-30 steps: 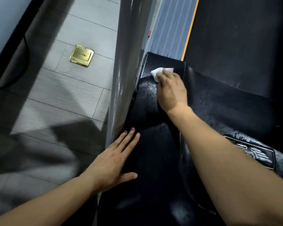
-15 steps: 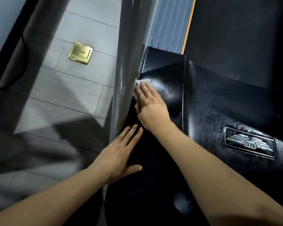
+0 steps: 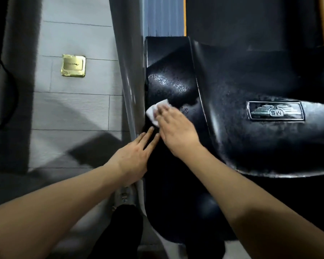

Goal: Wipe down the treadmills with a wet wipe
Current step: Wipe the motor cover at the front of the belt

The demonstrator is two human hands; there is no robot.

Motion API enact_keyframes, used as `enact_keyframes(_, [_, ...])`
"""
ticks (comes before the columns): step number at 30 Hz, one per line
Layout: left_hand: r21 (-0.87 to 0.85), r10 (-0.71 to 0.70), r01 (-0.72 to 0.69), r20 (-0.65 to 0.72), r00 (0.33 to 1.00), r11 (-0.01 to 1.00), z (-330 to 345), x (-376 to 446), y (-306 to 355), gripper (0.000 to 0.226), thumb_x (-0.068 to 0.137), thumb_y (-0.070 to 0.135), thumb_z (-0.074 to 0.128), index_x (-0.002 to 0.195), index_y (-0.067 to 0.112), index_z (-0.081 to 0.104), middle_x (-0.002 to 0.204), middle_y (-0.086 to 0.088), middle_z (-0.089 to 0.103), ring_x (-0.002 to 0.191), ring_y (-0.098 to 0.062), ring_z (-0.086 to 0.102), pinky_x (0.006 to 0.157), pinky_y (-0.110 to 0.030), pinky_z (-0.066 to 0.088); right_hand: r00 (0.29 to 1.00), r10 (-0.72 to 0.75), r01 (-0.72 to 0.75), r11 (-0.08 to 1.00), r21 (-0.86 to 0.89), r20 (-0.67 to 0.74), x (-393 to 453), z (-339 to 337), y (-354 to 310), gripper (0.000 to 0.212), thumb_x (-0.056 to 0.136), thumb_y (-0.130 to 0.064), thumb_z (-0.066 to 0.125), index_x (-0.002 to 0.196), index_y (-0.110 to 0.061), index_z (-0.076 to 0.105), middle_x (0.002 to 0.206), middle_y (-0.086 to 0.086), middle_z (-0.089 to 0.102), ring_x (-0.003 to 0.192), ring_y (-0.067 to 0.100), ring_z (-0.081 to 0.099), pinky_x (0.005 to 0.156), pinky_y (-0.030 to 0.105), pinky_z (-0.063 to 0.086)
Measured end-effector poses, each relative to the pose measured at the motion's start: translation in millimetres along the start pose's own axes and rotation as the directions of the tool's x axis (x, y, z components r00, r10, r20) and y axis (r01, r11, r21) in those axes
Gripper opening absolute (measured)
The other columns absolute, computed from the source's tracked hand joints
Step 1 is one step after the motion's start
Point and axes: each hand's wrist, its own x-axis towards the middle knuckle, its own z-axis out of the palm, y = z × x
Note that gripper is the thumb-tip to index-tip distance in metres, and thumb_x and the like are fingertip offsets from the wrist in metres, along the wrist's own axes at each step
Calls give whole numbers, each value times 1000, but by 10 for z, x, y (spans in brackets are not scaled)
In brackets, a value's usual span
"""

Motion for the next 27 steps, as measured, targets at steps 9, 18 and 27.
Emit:
enact_keyframes(9, [175, 49, -66, 100, 994, 982, -215, -14, -13, 83, 99, 18, 45, 157, -3, -11, 163, -16, -21, 156, -31, -13, 125, -35, -11, 945, 261, -256, 965, 50, -197, 87, 191, 19, 58, 98, -15, 31, 154, 1, 23, 161, 20, 26, 151, 34, 20, 124, 42, 17])
enact_keyframes(18, [-8, -2, 2, 41, 999, 1000, -448, -206, -14, 75, 93, -6, 34, 162, 8, 9, 170, -10, 7, 156, -21, 9, 121, -21, 5, 869, 339, -265, 934, 238, -361, -580, 148, -28, 47, 90, -4, 37, 128, 3, 63, 134, 19, 63, 125, 32, 60, 105, 42, 50])
enact_keyframes(27, [57, 110, -116, 100, 989, 992, -505, 98, -223, 82, 90, -7, 39, 159, 0, -3, 169, -17, -5, 158, -22, 0, 115, -14, -6, 787, 498, -372, 854, 364, -363, -591, 313, -363, 46, 91, -1, 44, 134, -2, 61, 142, 16, 58, 133, 34, 54, 108, 44, 41])
